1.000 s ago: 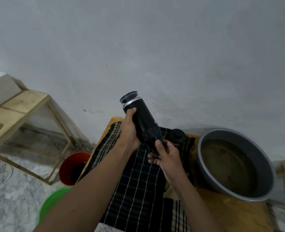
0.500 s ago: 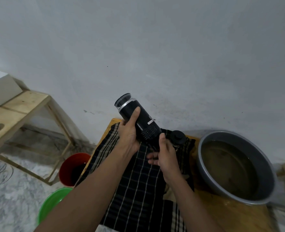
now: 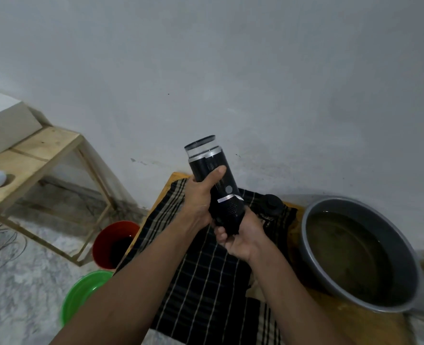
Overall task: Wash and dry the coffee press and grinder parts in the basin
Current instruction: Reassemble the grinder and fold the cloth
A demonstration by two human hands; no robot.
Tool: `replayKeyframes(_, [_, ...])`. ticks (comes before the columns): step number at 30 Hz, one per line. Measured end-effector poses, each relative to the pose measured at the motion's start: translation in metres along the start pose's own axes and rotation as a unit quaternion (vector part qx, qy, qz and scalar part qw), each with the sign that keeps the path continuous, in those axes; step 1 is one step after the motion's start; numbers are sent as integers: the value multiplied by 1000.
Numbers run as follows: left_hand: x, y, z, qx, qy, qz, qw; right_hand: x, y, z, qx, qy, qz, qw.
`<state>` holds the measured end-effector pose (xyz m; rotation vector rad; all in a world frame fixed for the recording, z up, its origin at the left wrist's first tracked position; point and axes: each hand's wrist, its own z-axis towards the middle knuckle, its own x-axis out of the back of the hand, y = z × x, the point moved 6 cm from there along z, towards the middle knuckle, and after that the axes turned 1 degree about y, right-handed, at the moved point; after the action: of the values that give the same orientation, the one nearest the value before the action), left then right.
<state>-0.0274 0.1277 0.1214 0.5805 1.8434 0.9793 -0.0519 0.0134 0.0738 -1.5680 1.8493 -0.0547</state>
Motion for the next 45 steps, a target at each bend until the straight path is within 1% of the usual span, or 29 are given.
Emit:
replayKeyframes(2, [3,6,1,-7,-22,9,1000,-5,3,4,-28,-36,-11,999])
replayKeyframes(6, [12,12,3,-11,-61,34,998,-14,12,12,-69,-70,-27,995])
replayKeyframes(9, [25,18,9,-12,-52,55,997,-26,16,14,-72,-98,-43,992])
replayKeyframes(11, [39,24,15,-20,-9,38,999,-35,12,20,-43,-99,-100,989])
replayKeyframes(13, [61,27,20,-22,51,-20,998,-34,3,33,24,-71,-200,977])
replayKeyframes(15, [92,28,25,-24,124,-77,989,-22,-2,54,91,-5,-247,965])
replayKeyframes(17, [123,28,26,-27,194,-112,974,-6,3,72,125,62,-276,951])
replayKeyframes(18, [140,28,25,-30,227,-122,966,-2,8,80,136,87,-338,927])
replayKeyframes(19, [154,28,24,-34,256,-130,957,-1,12,87,150,100,-431,884])
replayKeyframes(20, [166,27,21,-33,280,-134,950,-5,18,94,166,85,-533,826])
replayKeyframes(21, [177,25,18,-32,294,-134,946,-15,27,100,177,47,-620,763])
replayKeyframes(23, [190,22,13,-29,304,-128,944,-35,46,105,200,-14,-740,642])
replayKeyframes(24, [195,20,10,-27,309,-127,942,-42,54,107,206,-30,-780,591])
replayKeyframes(25, [200,19,8,-25,318,-128,939,-47,61,111,212,-35,-807,550])
replayKeyframes(26, [202,18,6,-22,325,-129,937,-49,64,112,220,-26,-822,525])
replayKeyframes(27, [205,17,5,-22,331,-132,934,-50,66,114,233,-11,-828,509])
replayKeyframes(28, [206,17,6,-22,333,-135,933,-47,64,113,253,8,-820,513])
replayKeyframes(29, [206,17,7,-23,330,-137,934,-42,59,110,271,30,-794,544])
replayKeyframes(30, [205,19,9,-23,325,-139,935,-35,51,105,281,54,-752,594])
replayKeyframes(32, [201,20,12,-28,317,-151,936,-15,33,94,263,82,-626,730])
replayKeyframes(34, [192,21,18,-25,312,-174,933,4,25,87,183,75,-453,869])
replayKeyframes(35, [184,19,21,-13,300,-181,936,10,25,82,142,66,-364,918])
replayKeyframes(36, [172,17,24,-3,279,-188,942,15,24,74,116,50,-289,949])
replayKeyframes(37, [162,16,26,-1,266,-189,945,17,26,66,99,30,-238,966])
replayKeyframes(39, [138,13,29,5,233,-191,954,17,30,48,85,-5,-176,981])
replayKeyframes(42, [104,8,27,7,177,-178,968,16,33,30,89,-33,-122,988])
replayKeyframes(45, [82,1,20,14,152,-138,979,20,32,23,78,-36,-68,994])
